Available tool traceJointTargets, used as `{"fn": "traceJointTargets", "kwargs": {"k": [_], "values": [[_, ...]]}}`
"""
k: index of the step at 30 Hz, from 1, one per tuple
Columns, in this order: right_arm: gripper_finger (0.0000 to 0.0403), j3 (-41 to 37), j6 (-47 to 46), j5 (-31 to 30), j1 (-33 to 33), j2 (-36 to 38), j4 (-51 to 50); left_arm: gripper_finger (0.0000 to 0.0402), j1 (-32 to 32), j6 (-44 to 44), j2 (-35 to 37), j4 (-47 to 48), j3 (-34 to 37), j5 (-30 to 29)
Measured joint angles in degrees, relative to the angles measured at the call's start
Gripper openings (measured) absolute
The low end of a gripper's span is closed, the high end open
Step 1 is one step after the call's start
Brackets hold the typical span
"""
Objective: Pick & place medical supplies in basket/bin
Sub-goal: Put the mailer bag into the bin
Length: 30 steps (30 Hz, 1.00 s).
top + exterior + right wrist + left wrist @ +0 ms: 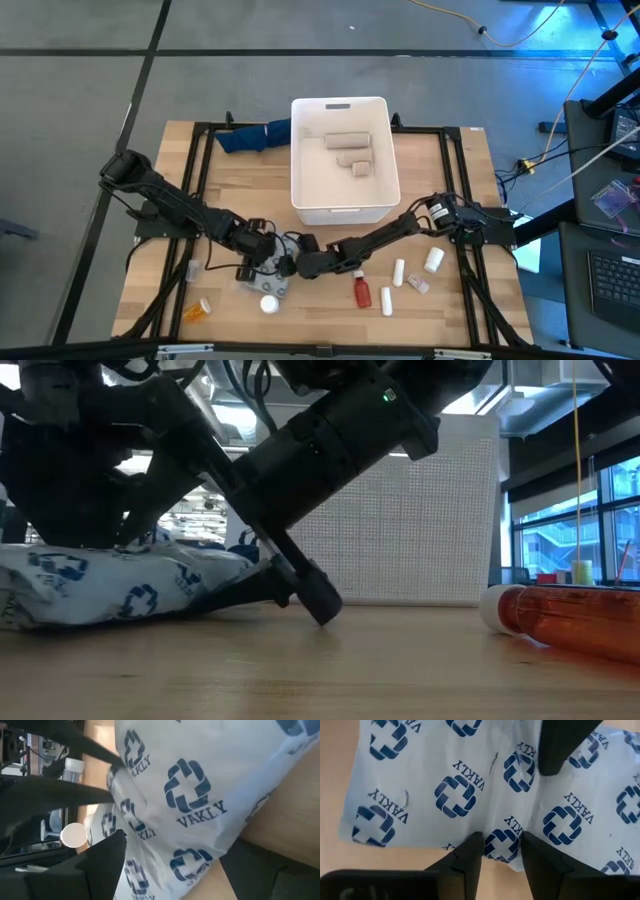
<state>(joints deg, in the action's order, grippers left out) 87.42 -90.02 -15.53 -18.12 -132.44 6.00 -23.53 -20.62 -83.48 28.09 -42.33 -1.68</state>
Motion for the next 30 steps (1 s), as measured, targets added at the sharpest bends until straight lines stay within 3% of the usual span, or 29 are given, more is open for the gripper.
{"fn": "traceJointTargets", "kwargs": {"k": [10, 22, 30], "values": [[0.0288, -0.48, 8.67, -0.24, 0.19, -0.11, 3.74, 0.0125, -0.17, 0.54, -2.08, -1.49, -0.33, -1.81], [0.0136, -0.48, 12.62, 0.87, 0.19, 0.02, 4.11, 0.0125, -0.17, 1.15, -2.08, -1.62, -0.29, -2.57], [0.0131, -0.37, 14.42, 0.91, 0.58, 0.02, 5.09, 0.0125, 0.01, 3.08, 0.02, 3.86, -2.61, -3.98]]}}
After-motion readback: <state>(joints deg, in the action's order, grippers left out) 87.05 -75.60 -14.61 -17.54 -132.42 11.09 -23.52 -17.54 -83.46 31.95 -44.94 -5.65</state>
